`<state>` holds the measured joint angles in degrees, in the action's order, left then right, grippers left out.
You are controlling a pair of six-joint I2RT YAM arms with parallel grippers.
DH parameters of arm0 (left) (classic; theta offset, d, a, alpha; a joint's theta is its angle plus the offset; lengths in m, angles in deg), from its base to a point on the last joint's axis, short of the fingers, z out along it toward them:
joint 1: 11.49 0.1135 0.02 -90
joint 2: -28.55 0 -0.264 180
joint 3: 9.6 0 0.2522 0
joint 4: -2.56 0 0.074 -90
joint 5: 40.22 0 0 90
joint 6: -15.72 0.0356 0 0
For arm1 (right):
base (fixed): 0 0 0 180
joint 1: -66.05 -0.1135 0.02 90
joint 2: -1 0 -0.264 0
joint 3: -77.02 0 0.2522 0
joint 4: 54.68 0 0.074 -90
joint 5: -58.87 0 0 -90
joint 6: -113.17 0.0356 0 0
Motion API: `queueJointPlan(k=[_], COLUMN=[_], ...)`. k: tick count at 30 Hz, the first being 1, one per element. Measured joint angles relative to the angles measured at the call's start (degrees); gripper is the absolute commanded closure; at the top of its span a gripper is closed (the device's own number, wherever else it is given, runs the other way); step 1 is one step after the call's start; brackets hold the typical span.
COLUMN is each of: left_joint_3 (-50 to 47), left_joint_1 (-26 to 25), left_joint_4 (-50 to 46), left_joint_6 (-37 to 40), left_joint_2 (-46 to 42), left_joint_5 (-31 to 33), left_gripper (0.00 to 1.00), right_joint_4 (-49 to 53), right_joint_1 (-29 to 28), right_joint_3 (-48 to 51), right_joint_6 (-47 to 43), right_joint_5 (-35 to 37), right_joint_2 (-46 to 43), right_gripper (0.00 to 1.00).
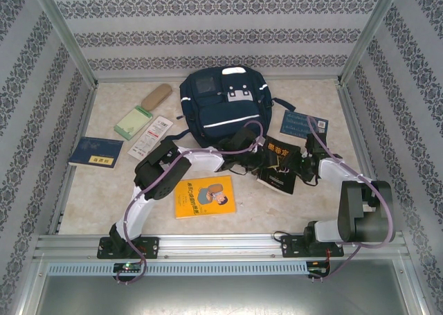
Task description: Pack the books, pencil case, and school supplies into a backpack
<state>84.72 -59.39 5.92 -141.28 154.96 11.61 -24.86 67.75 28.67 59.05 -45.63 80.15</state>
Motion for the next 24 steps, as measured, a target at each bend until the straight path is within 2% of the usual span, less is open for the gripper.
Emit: queueJointPlan(k=[1,3,7,11,18,24], left_joint_3=[0.00,0.04,0.26,0.26,0.20,0.81], left_joint_1=[-0.04,-0.02,0.02,0.59,3.50,7.06], left_joint_4=[0.92,1.18,-1.70,-3.04,-3.48,-3.45], left_joint_6=[-0.24,-0.63,0.66,1.25,1.66,1.62], left_joint_2=[0.00,0.02,0.09,-0.04,-3.08,-7.65], left_joint_5=[-0.35,-0.61,-0.37,-0.70,-2.47,-5.79], left_gripper=[0.51,0.65,0.85,1.00,1.00,1.00], right_joint_4=[-0.02,-0.04,0.39,1.01,-4.24,-10.75], right_joint_1=[0.02,0.02,0.02,0.35,4.76,4.94], right_joint_3=[0.00,-0.02,-0.09,-0.17,-0.17,-1.25], right_joint_6=[0.00,0.02,0.24,0.24,3.45,7.45], right_joint_5=[-0.20,-0.20,-0.31,-2.38,-14.05,-24.52], right_joint_2=[0.00,-0.07,-0.68,-2.62,-7.87,-7.37], right_gripper=[0.43,0.41,0.32,0.23,0.13,0.11])
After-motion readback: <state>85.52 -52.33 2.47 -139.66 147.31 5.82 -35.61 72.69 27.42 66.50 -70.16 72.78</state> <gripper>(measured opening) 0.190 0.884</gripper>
